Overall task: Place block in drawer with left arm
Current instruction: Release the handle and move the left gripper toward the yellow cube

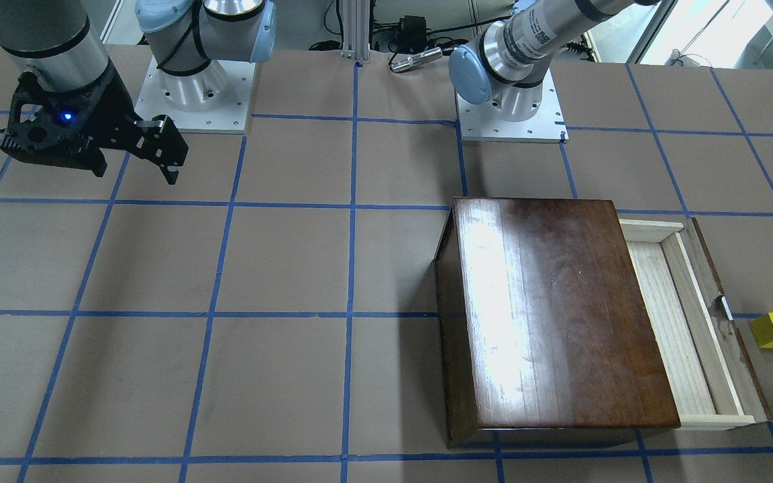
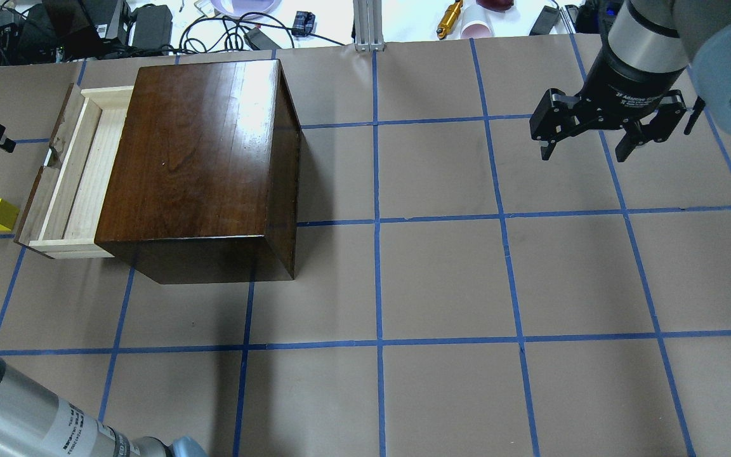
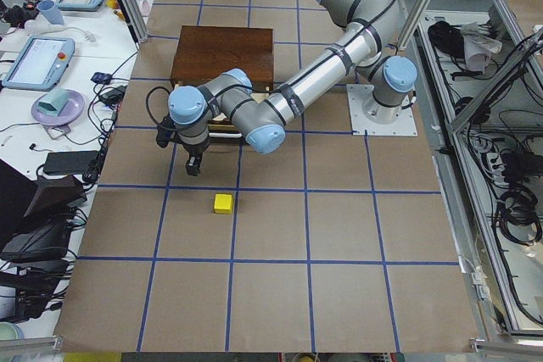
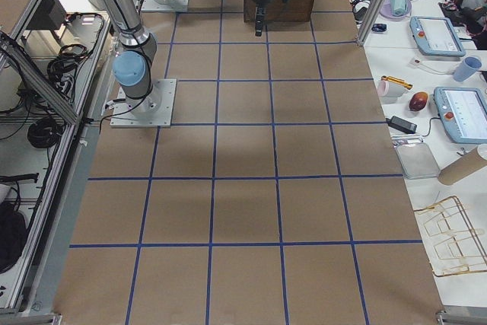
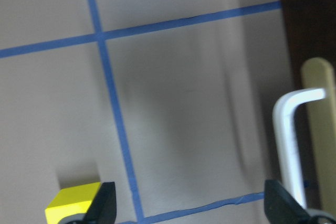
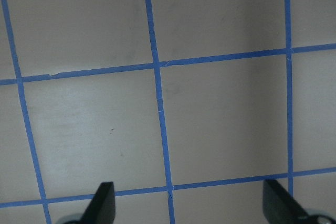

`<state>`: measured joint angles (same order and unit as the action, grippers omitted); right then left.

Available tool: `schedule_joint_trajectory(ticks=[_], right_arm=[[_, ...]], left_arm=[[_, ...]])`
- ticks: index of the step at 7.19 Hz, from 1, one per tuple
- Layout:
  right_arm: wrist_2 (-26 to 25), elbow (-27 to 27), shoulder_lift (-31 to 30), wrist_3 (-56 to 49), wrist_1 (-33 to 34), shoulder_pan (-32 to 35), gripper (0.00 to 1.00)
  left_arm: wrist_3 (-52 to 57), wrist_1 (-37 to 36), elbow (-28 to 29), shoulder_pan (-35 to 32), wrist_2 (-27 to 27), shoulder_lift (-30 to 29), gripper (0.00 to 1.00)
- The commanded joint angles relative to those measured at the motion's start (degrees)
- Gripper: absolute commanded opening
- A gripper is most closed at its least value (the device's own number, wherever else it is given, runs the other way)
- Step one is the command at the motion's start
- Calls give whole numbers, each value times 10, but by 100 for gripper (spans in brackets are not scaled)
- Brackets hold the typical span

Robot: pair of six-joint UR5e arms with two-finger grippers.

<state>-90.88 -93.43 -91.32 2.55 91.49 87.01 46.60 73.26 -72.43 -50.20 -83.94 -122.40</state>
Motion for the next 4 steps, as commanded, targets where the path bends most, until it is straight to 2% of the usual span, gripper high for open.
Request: schedule_joint_trajectory(ticks=[1, 4], right_arm=[[0, 0, 0, 0, 0, 0, 100], [0, 0, 0, 0, 0, 0, 100]], left_arm=[[-12, -29, 3, 22, -12, -23, 100], [-27, -56, -3, 33, -22, -56, 100]])
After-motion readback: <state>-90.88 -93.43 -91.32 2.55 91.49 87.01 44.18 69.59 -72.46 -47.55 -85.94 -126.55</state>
